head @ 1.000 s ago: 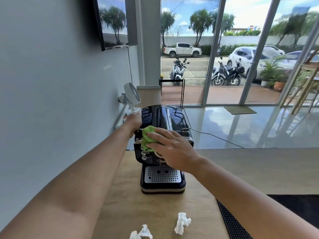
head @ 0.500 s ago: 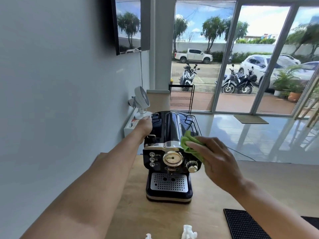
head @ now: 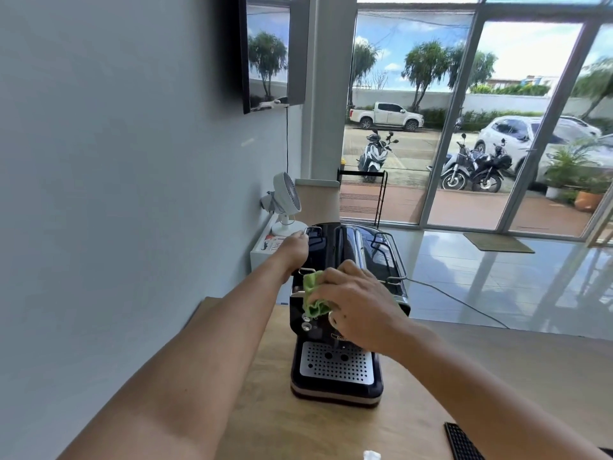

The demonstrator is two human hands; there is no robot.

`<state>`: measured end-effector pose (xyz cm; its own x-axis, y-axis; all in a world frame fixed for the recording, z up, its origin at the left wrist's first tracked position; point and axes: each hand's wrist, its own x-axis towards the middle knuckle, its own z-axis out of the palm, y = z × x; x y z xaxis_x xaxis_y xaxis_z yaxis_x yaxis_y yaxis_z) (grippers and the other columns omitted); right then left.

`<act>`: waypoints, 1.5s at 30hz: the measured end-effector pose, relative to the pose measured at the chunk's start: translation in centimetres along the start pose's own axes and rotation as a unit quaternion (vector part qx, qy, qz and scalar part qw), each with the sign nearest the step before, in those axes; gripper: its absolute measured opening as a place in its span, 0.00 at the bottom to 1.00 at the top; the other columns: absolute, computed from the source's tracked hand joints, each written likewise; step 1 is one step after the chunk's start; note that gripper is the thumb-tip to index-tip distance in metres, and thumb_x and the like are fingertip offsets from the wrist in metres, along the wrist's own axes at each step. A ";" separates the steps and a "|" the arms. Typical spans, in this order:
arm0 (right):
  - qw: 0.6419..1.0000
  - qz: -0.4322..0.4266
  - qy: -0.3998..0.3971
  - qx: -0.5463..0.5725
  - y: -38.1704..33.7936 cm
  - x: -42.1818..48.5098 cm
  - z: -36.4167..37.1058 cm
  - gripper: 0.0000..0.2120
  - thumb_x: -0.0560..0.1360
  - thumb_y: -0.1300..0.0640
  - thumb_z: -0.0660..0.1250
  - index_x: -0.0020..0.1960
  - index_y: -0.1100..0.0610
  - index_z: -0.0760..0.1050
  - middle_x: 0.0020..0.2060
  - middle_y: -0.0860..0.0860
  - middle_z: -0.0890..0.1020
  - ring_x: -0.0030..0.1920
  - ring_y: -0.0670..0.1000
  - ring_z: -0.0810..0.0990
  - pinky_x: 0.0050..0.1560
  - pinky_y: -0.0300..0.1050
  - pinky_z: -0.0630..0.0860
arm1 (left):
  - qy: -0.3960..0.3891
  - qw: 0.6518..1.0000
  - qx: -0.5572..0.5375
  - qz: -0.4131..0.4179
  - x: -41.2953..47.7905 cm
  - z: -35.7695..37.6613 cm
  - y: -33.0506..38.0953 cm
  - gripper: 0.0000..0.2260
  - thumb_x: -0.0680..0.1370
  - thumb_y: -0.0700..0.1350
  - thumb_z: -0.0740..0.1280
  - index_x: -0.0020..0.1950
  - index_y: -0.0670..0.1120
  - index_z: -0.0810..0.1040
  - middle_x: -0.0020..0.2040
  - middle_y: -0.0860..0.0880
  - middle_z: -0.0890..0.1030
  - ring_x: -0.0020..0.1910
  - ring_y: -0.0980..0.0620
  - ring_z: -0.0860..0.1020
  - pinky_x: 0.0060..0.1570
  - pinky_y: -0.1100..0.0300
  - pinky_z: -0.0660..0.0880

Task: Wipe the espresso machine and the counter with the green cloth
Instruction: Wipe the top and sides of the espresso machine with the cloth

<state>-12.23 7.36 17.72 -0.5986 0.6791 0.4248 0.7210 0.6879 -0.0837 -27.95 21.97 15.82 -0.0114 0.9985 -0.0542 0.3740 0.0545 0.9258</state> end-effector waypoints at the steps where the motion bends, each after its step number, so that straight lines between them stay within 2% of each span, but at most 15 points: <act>1: 0.998 0.014 0.014 0.051 0.5 0.1 0.0 0.18 0.76 0.65 0.64 0.60 0.47 0.80 0.56 0.41 0.79 0.53 0.48 0.70 0.55 0.44 0.72 | -0.004 1.000 0.000 0.002 0.0 0.0 -0.1 0.22 0.83 0.49 0.49 0.76 0.46 0.62 0.76 0.48 0.64 0.73 0.47 0.63 0.72 0.48 0.60; 4: 0.995 0.013 0.094 0.044 1.1 0.9 1.1 0.17 0.75 0.64 0.67 0.60 0.50 0.80 0.55 0.45 0.80 0.52 0.52 0.74 0.54 0.49 0.76 | -0.007 1.000 -0.007 0.009 -0.5 0.0 0.4 0.19 0.83 0.45 0.49 0.72 0.41 0.66 0.73 0.45 0.68 0.70 0.46 0.67 0.69 0.52 0.65; 9: 0.987 -0.082 0.035 -0.133 0.3 0.5 4.9 0.18 0.73 0.52 0.64 0.62 0.46 0.79 0.63 0.43 0.77 0.58 0.50 0.75 0.55 0.46 0.71 | 0.018 1.000 0.004 -0.012 -0.5 -0.2 0.8 0.19 0.83 0.42 0.50 0.69 0.33 0.67 0.70 0.37 0.69 0.70 0.41 0.67 0.67 0.55 0.62; 12: 0.980 -0.115 0.045 -0.154 2.3 -1.2 4.0 0.17 0.74 0.54 0.66 0.62 0.47 0.79 0.65 0.46 0.77 0.60 0.51 0.76 0.56 0.47 0.72 | -0.001 1.000 0.015 0.011 -1.0 -0.1 0.6 0.20 0.83 0.45 0.50 0.73 0.39 0.66 0.73 0.43 0.67 0.71 0.45 0.65 0.70 0.54 0.61; 17: 0.992 -0.035 0.092 -0.083 4.3 -2.4 2.6 0.15 0.75 0.46 0.65 0.61 0.44 0.80 0.61 0.44 0.80 0.59 0.51 0.75 0.58 0.49 0.73 | 0.011 0.999 -0.041 0.008 -0.9 0.1 0.2 0.21 0.83 0.47 0.51 0.76 0.44 0.62 0.75 0.47 0.65 0.74 0.48 0.63 0.73 0.52 0.59; 20: 0.991 -0.020 0.111 -0.071 2.0 -0.5 4.2 0.15 0.76 0.47 0.65 0.60 0.47 0.81 0.59 0.47 0.82 0.61 0.51 0.77 0.61 0.51 0.73 | 0.013 0.998 -0.057 0.005 -0.7 0.2 0.0 0.21 0.84 0.46 0.51 0.76 0.43 0.62 0.75 0.47 0.64 0.74 0.48 0.62 0.74 0.53 0.58; 25: 0.988 -0.075 0.087 -0.099 3.8 -1.8 3.7 0.17 0.76 0.50 0.63 0.64 0.48 0.79 0.62 0.47 0.80 0.64 0.51 0.76 0.65 0.48 0.72 | 0.006 1.000 -0.028 0.006 -0.4 0.1 -0.1 0.20 0.84 0.47 0.51 0.75 0.45 0.63 0.73 0.49 0.67 0.72 0.49 0.63 0.72 0.54 0.60; 27: 0.989 -0.093 0.072 -0.090 4.7 -2.2 2.7 0.16 0.76 0.52 0.63 0.63 0.49 0.79 0.59 0.47 0.80 0.58 0.51 0.77 0.59 0.46 0.74 | 0.015 1.000 -0.024 0.008 -0.1 0.2 -0.3 0.14 0.84 0.46 0.51 0.62 0.49 0.74 0.57 0.53 0.73 0.61 0.52 0.68 0.61 0.59 0.65; 29: 0.992 -0.078 0.091 -0.047 5.2 -1.6 1.7 0.14 0.76 0.56 0.64 0.61 0.51 0.80 0.54 0.47 0.82 0.49 0.49 0.76 0.53 0.43 0.77 | 0.031 0.999 -0.026 0.014 -0.1 0.3 -0.2 0.13 0.84 0.44 0.50 0.42 0.54 0.68 0.42 0.57 0.68 0.46 0.56 0.68 0.46 0.62 0.66; 32: 0.985 0.105 0.125 0.050 5.9 2.3 -0.6 0.13 0.78 0.57 0.65 0.62 0.52 0.79 0.53 0.48 0.83 0.48 0.46 0.76 0.52 0.45 0.79 | 0.035 0.998 -0.045 0.020 -0.9 0.4 0.2 0.15 0.84 0.43 0.51 0.37 0.55 0.62 0.38 0.58 0.64 0.37 0.63 0.63 0.41 0.66 0.63; 35: 0.979 0.188 0.070 0.043 7.4 7.1 -1.3 0.15 0.80 0.50 0.64 0.66 0.50 0.77 0.59 0.49 0.81 0.54 0.49 0.76 0.55 0.46 0.73 | 0.034 0.998 -0.052 0.028 -1.1 0.4 0.2 0.15 0.83 0.43 0.51 0.38 0.55 0.64 0.39 0.58 0.66 0.38 0.61 0.66 0.39 0.68 0.63; 37: 0.976 0.200 -0.061 0.053 7.7 9.1 -0.1 0.19 0.81 0.44 0.59 0.70 0.48 0.73 0.67 0.50 0.77 0.61 0.53 0.75 0.60 0.51 0.73 | 0.037 0.997 -0.057 0.026 -1.0 0.2 0.1 0.13 0.83 0.43 0.51 0.41 0.54 0.67 0.41 0.56 0.69 0.46 0.55 0.70 0.44 0.61 0.67; 39: 0.958 0.225 -0.174 0.032 7.4 9.7 1.9 0.24 0.82 0.40 0.51 0.76 0.44 0.64 0.77 0.48 0.62 0.76 0.52 0.59 0.73 0.57 0.57 | 0.025 0.997 -0.063 0.027 -0.8 0.2 -0.1 0.11 0.83 0.44 0.51 0.53 0.52 0.72 0.52 0.52 0.72 0.55 0.51 0.69 0.55 0.57 0.68; 41: 0.959 0.216 -0.185 0.021 6.6 9.2 2.7 0.24 0.83 0.42 0.46 0.77 0.43 0.59 0.79 0.45 0.53 0.79 0.47 0.44 0.75 0.54 0.43 | 0.021 0.997 -0.068 0.028 -1.0 0.1 0.1 0.15 0.84 0.46 0.51 0.68 0.47 0.70 0.63 0.49 0.71 0.61 0.50 0.70 0.65 0.54 0.66; 45: 0.970 0.104 -0.217 0.022 5.2 5.6 1.3 0.23 0.83 0.46 0.44 0.77 0.41 0.58 0.78 0.39 0.53 0.78 0.40 0.44 0.75 0.49 0.41 | 0.021 0.997 -0.067 0.017 -0.8 0.2 0.0 0.20 0.84 0.47 0.51 0.75 0.45 0.64 0.73 0.48 0.66 0.72 0.49 0.65 0.72 0.52 0.62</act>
<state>-12.28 15.04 18.47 -0.5394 0.8417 -0.0233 0.8320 0.5285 -0.1685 -27.77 21.17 15.79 -0.0403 0.9991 -0.0099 0.2466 0.0195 0.9689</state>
